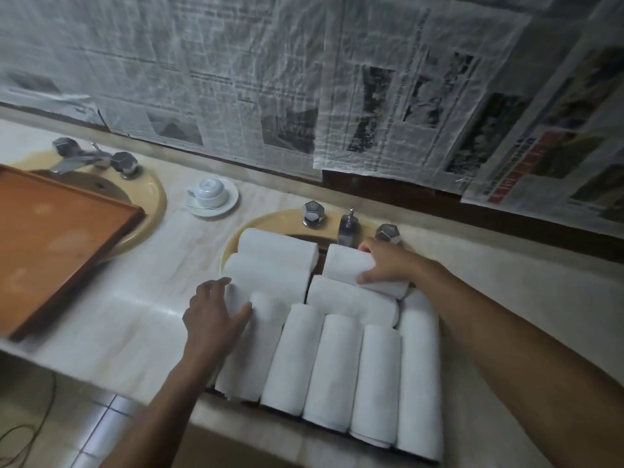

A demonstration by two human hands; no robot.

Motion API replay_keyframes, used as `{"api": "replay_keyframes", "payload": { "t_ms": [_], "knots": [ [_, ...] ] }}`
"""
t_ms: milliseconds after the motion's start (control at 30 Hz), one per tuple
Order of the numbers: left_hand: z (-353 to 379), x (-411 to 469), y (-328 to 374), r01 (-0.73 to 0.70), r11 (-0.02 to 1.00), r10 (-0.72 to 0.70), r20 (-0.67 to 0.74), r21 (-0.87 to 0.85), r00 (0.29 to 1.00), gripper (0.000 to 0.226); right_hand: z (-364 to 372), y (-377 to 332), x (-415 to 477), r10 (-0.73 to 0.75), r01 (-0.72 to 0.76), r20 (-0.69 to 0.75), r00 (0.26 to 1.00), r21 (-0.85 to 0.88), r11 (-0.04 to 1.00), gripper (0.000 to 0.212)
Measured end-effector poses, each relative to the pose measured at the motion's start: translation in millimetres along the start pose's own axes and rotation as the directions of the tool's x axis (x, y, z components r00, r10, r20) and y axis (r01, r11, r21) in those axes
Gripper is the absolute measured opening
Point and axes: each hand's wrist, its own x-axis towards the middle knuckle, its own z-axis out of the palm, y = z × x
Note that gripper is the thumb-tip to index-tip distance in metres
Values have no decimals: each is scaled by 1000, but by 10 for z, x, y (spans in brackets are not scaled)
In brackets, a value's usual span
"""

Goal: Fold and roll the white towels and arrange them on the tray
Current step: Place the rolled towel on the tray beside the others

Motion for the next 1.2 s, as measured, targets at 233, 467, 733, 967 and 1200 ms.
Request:
{"api": "replay_keyframes", "payload": {
  "t_ms": [233,467,733,967,1200],
  "knots": [
    [63,11,-58,-29,1000,29,23,4,999,57,-35,71,185,41,-45,92,995,44,998,45],
    [46,42,-60,-31,999,29,44,31,999,57,27,48,272,48,-53,101,994,42,998,29],
    [15,60,-100,-32,999,31,69,13,997,57,243,-85,218,73,-74,-11,997,-98,992,36],
    [-194,301,-502,238,960,-213,167,-147,963,78,617,159,-718,286,-97,-540,792,351,931,39],
    [-169,206,-739,449,794,-229,483,-409,845,71,1570,553,-1534,753,-431,-54,656,793,432,69]
  ]
}}
